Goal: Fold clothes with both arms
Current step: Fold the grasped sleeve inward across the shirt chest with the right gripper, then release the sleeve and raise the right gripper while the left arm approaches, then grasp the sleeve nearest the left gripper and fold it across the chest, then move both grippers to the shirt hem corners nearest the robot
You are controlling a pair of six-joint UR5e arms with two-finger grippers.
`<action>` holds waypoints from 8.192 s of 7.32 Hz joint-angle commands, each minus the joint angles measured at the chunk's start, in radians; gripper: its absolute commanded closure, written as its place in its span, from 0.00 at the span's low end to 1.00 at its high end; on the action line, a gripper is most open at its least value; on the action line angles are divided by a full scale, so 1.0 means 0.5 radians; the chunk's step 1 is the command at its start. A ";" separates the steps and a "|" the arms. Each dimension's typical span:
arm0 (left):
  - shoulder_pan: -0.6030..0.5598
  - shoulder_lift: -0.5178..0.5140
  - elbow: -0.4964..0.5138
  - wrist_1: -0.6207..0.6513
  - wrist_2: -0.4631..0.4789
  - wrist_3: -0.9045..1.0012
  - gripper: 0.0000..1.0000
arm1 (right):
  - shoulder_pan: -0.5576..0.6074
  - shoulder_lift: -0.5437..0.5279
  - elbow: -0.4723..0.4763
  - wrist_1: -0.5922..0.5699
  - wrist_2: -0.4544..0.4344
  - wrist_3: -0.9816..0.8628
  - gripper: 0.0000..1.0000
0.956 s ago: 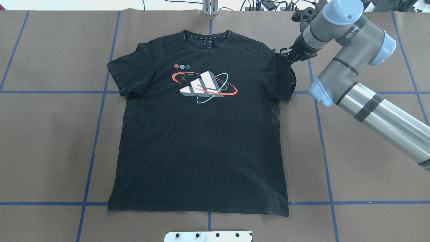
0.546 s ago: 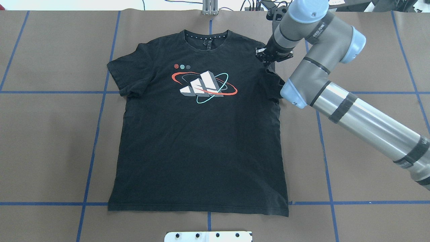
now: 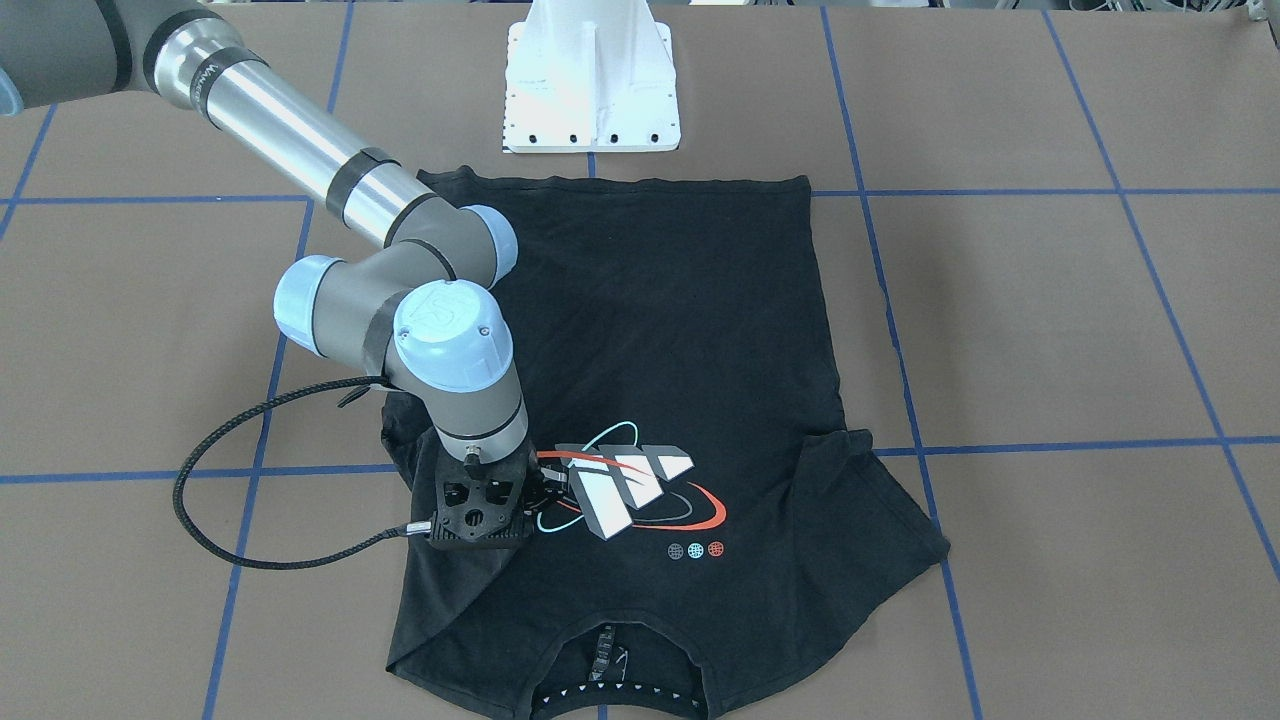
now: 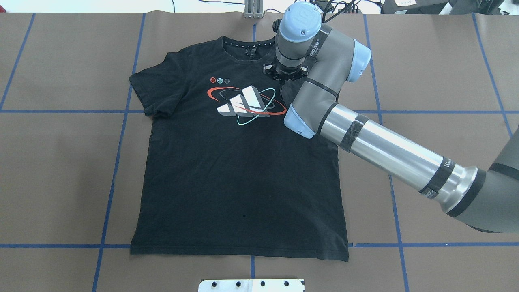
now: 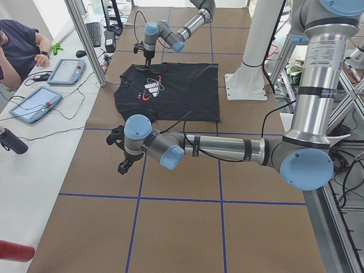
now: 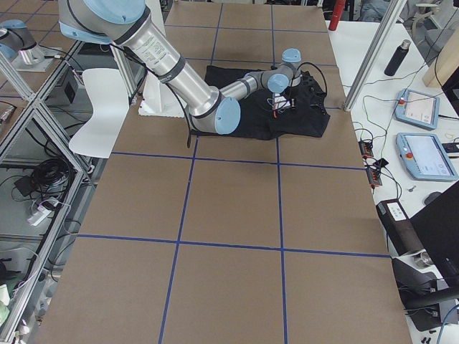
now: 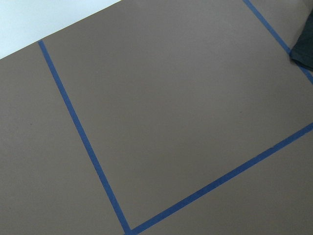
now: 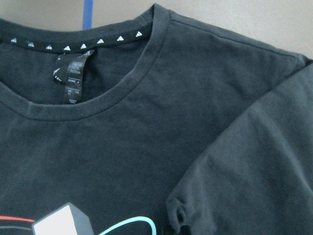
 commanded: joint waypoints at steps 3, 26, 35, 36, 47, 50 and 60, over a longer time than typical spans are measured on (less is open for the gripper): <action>0.113 -0.097 0.040 -0.016 0.012 -0.088 0.00 | -0.022 0.028 -0.083 0.082 -0.048 0.017 0.00; 1.095 -0.960 1.029 -0.854 0.987 -1.948 0.62 | 0.561 -1.083 1.012 -0.373 0.453 -1.105 0.00; 1.098 -0.945 0.986 -0.854 0.978 -1.948 1.00 | 0.558 -1.070 1.003 -0.373 0.453 -1.096 0.00; 1.098 -0.945 0.937 -0.824 0.920 -1.948 1.00 | 0.555 -1.070 1.003 -0.373 0.450 -1.096 0.00; 1.322 -1.611 0.976 -0.121 0.794 -2.681 1.00 | 0.545 -1.064 1.003 -0.373 0.450 -1.072 0.00; 1.319 -1.669 1.041 -0.139 0.794 -2.783 0.87 | 0.539 -1.064 1.000 -0.373 0.449 -1.072 0.00; 1.444 -0.373 -0.473 -0.127 0.714 -2.310 0.00 | -0.021 -1.479 1.826 -0.358 0.201 -0.076 0.00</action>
